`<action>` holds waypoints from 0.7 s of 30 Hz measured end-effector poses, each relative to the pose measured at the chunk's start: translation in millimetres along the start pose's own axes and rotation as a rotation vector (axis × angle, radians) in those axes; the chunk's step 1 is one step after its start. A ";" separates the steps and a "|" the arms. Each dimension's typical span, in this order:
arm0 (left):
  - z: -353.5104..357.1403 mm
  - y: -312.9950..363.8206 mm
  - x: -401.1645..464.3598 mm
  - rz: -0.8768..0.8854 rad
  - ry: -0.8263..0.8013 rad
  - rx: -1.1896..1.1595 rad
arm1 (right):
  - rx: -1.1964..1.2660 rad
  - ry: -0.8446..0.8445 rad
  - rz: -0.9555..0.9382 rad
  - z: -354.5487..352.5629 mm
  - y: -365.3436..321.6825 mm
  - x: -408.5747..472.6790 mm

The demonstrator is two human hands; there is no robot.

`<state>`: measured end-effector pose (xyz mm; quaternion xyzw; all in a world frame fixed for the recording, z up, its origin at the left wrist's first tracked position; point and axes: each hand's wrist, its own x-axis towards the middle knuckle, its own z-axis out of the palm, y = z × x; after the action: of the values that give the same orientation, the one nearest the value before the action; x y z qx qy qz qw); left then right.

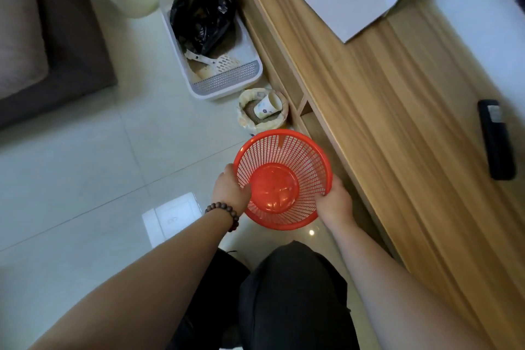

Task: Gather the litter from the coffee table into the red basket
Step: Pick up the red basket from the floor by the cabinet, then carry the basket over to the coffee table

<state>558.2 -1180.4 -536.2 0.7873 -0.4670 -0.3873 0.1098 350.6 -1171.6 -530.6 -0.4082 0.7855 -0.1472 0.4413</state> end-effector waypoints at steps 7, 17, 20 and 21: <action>-140.2 56.0 -95.8 0.081 0.202 -0.041 | 0.007 0.021 -0.189 -83.6 -119.3 -100.2; -318.2 129.1 -214.6 0.043 0.457 -0.206 | -0.047 -0.009 -0.481 -179.9 -297.3 -227.8; -349.1 132.1 -239.9 0.020 0.531 -0.289 | -0.071 -0.068 -0.563 -187.2 -333.2 -252.7; -357.0 130.9 -247.8 0.017 0.559 -0.295 | -0.082 -0.088 -0.590 -187.5 -342.7 -259.1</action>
<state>662.0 -1115.2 -99.2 0.8349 -0.3641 -0.2183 0.3502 445.2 -1209.7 -73.1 -0.6422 0.6186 -0.2192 0.3961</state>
